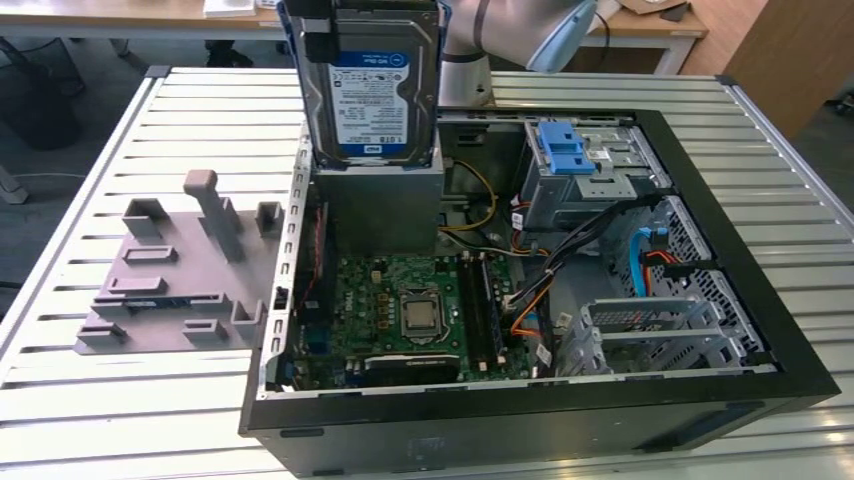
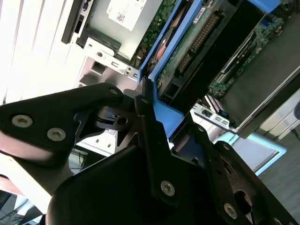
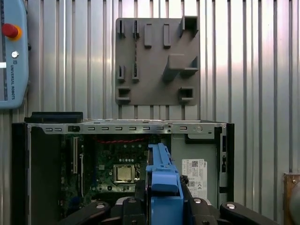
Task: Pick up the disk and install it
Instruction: 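Pick up the disk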
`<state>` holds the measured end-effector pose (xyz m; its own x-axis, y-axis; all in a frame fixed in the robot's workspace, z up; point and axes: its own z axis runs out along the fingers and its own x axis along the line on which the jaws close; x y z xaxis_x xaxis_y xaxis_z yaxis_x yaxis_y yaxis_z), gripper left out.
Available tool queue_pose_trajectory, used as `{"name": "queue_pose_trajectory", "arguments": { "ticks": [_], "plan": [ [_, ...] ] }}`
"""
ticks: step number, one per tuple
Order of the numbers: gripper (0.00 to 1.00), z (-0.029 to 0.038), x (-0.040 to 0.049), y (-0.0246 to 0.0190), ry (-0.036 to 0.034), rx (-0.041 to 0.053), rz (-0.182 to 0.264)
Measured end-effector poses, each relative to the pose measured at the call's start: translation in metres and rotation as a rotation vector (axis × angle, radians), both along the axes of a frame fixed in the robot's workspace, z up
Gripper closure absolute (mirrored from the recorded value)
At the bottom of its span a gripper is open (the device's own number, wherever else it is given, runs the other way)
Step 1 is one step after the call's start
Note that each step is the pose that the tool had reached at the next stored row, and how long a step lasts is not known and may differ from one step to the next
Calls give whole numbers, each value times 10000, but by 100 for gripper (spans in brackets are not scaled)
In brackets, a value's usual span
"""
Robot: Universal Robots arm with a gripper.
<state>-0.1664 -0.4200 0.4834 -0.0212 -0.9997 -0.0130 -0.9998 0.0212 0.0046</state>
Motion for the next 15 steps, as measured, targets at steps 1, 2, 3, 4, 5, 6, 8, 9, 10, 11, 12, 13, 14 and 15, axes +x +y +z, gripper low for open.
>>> {"name": "queue_pose_trajectory", "arguments": {
  "ticks": [1, 2, 3, 4, 5, 6, 8, 9, 10, 11, 12, 13, 14, 15],
  "plan": [
    [64, -1, 0, 0, -3, 1, 1],
    [64, -1, 1, 0, -3, 1, 2],
    [64, -4, 4, -4, -5, 1, 1],
    [64, -6, 10, -12, -5, 2, 1],
    [64, -6, 18, -22, -4, 1, 0],
    [64, -8, 26, -35, -4, 1, 0],
    [64, -11, 51, -57, -4, 2, 0],
    [64, -12, 69, -64, -4, 2, 1],
    [64, -13, 90, -69, -3, 2, 0],
    [64, -12, 114, -72, -2, 0, 0],
    [64, -13, 140, -74, -3, 1, 0],
    [64, -14, 165, -75, -3, 1, 0],
    [64, -14, 190, -76, -3, 1, -1],
    [64, -14, 216, -76, -3, 1, 0]
  ]
}}
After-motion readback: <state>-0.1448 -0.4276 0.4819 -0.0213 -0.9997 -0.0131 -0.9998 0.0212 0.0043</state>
